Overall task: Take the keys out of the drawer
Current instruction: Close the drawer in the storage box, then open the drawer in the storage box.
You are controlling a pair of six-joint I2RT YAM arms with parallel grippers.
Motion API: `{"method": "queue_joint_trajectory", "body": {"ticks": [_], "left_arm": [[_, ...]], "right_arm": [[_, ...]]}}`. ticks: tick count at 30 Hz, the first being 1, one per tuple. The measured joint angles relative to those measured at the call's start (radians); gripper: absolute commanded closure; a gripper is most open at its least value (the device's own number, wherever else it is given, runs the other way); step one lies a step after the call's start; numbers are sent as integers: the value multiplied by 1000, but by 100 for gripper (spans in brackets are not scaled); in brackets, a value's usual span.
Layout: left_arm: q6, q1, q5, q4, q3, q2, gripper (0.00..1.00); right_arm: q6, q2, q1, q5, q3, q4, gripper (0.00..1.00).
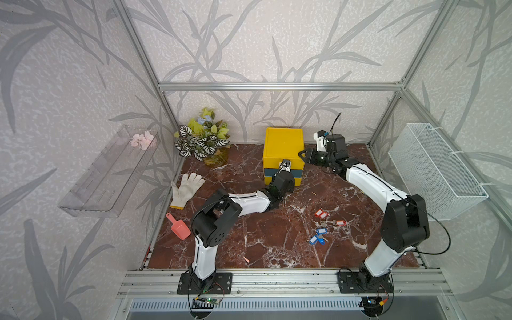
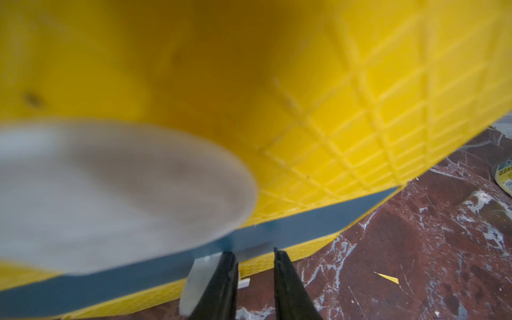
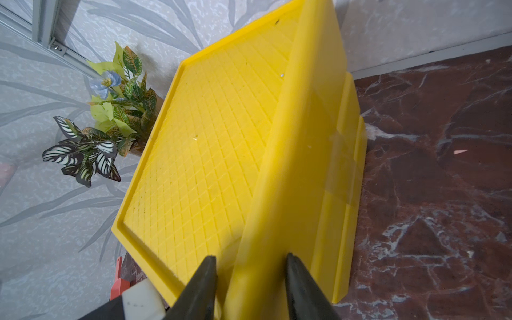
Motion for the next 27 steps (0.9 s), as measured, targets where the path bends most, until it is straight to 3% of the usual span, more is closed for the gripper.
{"method": "queue_joint_trajectory", "body": {"ticks": [8, 11, 19, 27], "left_arm": [[-59, 5, -17, 53, -273, -256, 60], [-102, 5, -18, 92, -356, -282, 58], [-201, 7, 15, 179, -369, -170, 44], [-214, 19, 40, 269, -241, 14, 45]], "right_arm": [[16, -20, 21, -14, -13, -15, 58], [18, -21, 21, -14, -13, -18, 57], [19, -23, 21, -19, -13, -22, 57], [11, -42, 21, -25, -13, -47, 57]]}}
